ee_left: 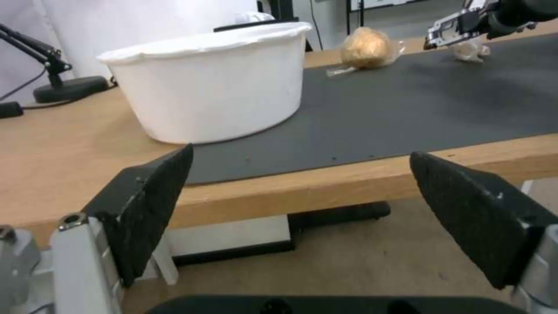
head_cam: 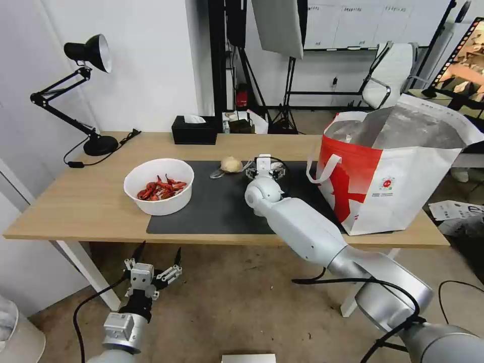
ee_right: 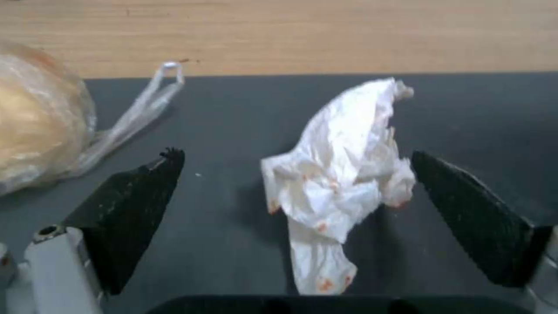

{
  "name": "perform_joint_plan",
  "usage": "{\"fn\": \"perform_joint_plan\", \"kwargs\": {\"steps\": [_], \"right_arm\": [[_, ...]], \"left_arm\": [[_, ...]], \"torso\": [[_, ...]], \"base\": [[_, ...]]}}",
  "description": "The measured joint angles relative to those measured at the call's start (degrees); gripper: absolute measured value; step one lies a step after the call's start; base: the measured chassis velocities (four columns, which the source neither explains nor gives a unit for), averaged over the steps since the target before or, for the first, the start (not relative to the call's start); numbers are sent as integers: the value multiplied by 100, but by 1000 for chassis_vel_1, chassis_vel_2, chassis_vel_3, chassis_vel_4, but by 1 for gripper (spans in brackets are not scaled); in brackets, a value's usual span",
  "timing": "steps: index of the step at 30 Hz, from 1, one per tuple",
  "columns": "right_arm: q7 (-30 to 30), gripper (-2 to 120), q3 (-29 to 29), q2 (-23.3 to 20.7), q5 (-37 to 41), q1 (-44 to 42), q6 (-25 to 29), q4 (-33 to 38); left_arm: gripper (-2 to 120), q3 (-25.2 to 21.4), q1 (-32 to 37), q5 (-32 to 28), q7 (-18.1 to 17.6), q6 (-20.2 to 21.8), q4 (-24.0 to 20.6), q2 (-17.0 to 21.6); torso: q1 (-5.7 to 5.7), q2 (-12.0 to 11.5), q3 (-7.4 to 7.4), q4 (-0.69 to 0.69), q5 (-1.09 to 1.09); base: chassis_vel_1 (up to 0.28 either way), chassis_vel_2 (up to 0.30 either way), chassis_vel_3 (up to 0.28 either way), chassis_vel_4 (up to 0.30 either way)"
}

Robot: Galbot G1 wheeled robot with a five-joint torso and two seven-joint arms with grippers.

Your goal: Pick up the trash from the table and place it into the takeout bag.

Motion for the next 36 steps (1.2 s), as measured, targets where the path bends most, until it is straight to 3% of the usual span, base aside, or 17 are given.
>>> {"fn": "perform_joint_plan", "kwargs": {"steps": [7, 21, 27, 28, 32, 33, 36], "right_arm": [[-110, 97, 105, 3, 12, -56, 53, -72], [-616, 41, 198, -73, -86, -217, 384, -114], [-833, 25, 222, -146, -142, -262, 564, -81], [-886, 17, 224, -186, -143, -279, 606, -42], [-911, 10, 225, -238, -107, -295, 621, 16], [-934, 2, 225, -279, -80, -314, 631, 62], [-1094, 0, 225, -419, -98, -382, 807, 300]], "left_arm": [[100, 25, -8, 0, 2, -4, 30, 30], [100, 112, -26, 12, 4, -15, 88, 65], [100, 159, -56, 20, 4, -16, 111, 67], [100, 175, -69, 22, 4, -16, 111, 72], [100, 188, -81, 23, 4, -16, 111, 79], [100, 197, -87, 25, 4, -16, 111, 87], [100, 202, -87, 26, 2, -16, 103, 100]], "torso": [[0, 0, 0, 0, 0], [0, 0, 0, 0, 0], [0, 0, 0, 1, 0], [0, 0, 0, 0, 1], [0, 0, 0, 0, 0], [0, 0, 0, 1, 0], [0, 0, 0, 1, 1]], "base": [[0, 0, 0, 0], [0, 0, 0, 0], [0, 0, 0, 0], [0, 0, 0, 0], [0, 0, 0, 0], [0, 0, 0, 0], [0, 0, 0, 0]]}}
